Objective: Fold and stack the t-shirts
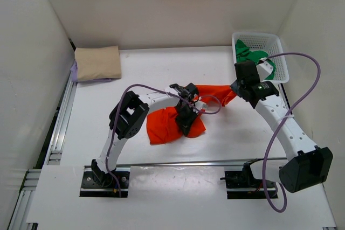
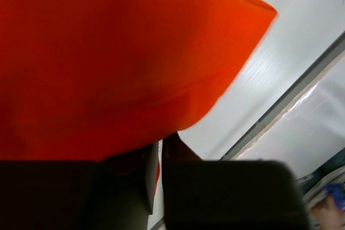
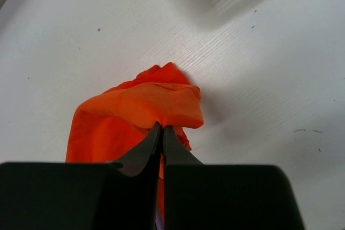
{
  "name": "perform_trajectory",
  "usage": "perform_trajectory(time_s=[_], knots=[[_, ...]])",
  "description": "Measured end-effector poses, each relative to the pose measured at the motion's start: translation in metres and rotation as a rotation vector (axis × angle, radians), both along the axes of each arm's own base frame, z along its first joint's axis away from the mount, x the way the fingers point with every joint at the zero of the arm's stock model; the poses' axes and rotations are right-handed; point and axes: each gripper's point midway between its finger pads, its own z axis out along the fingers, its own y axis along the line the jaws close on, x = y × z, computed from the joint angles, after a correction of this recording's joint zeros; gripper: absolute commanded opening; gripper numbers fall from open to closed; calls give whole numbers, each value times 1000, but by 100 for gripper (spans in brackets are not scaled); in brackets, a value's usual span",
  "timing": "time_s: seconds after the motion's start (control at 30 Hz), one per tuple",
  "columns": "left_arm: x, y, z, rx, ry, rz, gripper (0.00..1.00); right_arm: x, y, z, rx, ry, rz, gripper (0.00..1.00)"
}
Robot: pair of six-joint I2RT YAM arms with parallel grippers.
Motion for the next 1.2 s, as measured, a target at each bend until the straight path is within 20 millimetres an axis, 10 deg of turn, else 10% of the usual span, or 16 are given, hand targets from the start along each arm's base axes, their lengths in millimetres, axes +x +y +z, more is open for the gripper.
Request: perform_trajectory(time_s=[0.33,0.5,0.73,0.9,1.2], knots=[[13,5,1,17,-24,30,10,-3,-7,7,-1,-24,-16,0],[48,53,24,121,-198,117,10,-12,-35,26,-20,-63,-61,0],[115,166,205,92,-756,468,10,-46,-70,126,-63,-311,-60,0],[97,225,338,-2,-1121,688,10,-85,-78,220,-100,-535,-14,0],[62,301,467,-83,-1438,1025,10,-169,-74,349,-94,-888,105,0]])
